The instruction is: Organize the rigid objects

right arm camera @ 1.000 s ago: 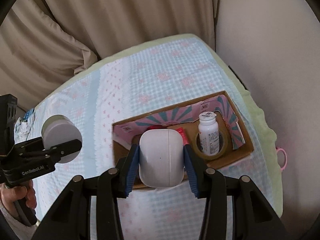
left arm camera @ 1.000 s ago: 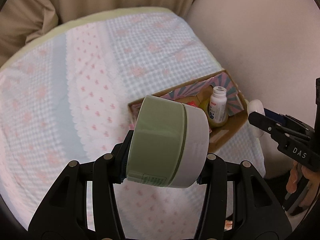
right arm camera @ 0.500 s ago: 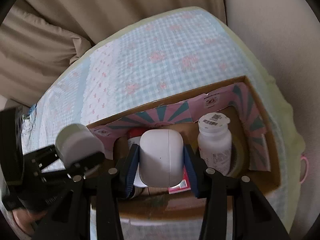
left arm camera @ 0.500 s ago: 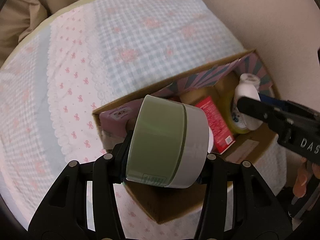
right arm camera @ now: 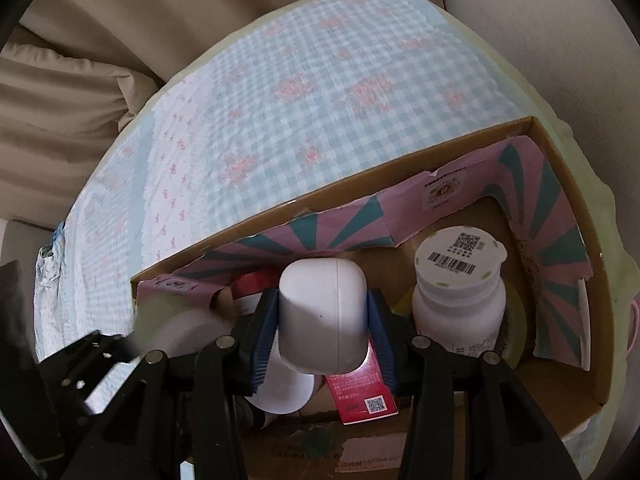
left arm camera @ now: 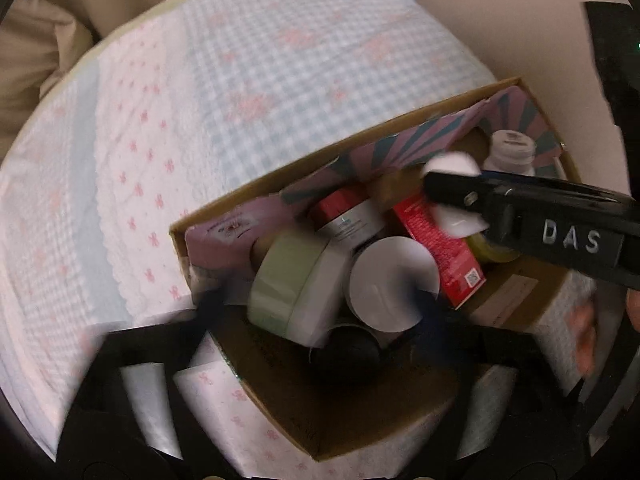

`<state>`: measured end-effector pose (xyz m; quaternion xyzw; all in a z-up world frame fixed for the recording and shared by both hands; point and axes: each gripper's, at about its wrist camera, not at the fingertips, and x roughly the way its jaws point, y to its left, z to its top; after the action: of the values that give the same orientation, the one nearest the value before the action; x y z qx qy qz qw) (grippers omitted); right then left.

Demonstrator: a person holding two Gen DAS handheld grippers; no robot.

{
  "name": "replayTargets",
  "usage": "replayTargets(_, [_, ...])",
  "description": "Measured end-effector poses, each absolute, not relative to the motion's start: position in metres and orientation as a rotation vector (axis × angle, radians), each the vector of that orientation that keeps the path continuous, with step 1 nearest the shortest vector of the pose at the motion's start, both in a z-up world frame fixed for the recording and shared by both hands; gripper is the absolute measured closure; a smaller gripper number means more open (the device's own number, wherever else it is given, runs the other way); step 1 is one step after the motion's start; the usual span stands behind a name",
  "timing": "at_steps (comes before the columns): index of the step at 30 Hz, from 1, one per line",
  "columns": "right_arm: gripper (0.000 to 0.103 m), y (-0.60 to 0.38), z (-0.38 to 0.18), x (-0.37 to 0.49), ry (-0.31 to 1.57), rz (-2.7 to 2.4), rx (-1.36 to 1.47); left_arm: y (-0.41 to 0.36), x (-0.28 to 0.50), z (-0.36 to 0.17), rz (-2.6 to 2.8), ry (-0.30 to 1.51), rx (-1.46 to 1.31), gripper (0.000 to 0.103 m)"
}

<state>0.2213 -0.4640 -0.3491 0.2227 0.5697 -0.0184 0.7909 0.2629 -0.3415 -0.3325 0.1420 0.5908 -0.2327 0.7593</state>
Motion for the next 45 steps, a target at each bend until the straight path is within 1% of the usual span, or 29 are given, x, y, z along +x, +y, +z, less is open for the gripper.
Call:
replayTargets(1, [0.021, -0.465, -0.349, 0.222, 1.238, -0.026, 0.484, -0.342, 0.261, -0.330, -0.517, 1.279, 0.317, 0.000])
replayTargets(2, [0.007, -0.465, -0.347, 0.222, 1.251, -0.006, 0.488, -0.341, 0.258, -0.328, -0.526, 1.276, 0.330, 0.000])
replayTargets(3, [0.000, -0.466, -0.343, 0.220, 1.251, 0.010, 0.481, -0.340, 0.255, -0.327, -0.524, 1.275, 0.345, 0.000])
replayTargets(7, [0.000, -0.470, -0.325, 0.206, 1.225, -0.034, 0.401, -0.328, 0.249, -0.325, -0.500, 1.280, 0.327, 0.000])
replayTargets(16, [0.000, -0.479, -0.315, 0.185, 1.213, -0.060, 0.414, -0.315, 0.242, -0.319, -0.473, 1.284, 0.300, 0.000])
replayTargets(24, [0.000, -0.474, -0.299, 0.174, 1.189, -0.057, 0.394, -0.304, 0.226, -0.297, -0.459, 1.239, 0.271, 0.000])
replayTargets(28, [0.000, -0.465, -0.283, 0.170, 1.171, -0.052, 0.368, -0.289, 0.217, -0.277, -0.440, 1.215, 0.221, 0.000])
replayTargets(36, [0.000, -0.437, -0.228, 0.147, 1.121, -0.039, 0.321, -0.240, 0.196, -0.212, -0.413, 1.132, 0.148, 0.000])
replayTargets(40, [0.000, -0.407, -0.185, 0.130, 1.085, -0.015, 0.249, -0.201, 0.175, -0.154, -0.405, 1.039, 0.093, 0.000])
replayTargets(45, [0.000, -0.359, -0.115, 0.107, 1.023, 0.033, 0.168, -0.147, 0.145, -0.081, -0.331, 0.927, 0.063, 0.000])
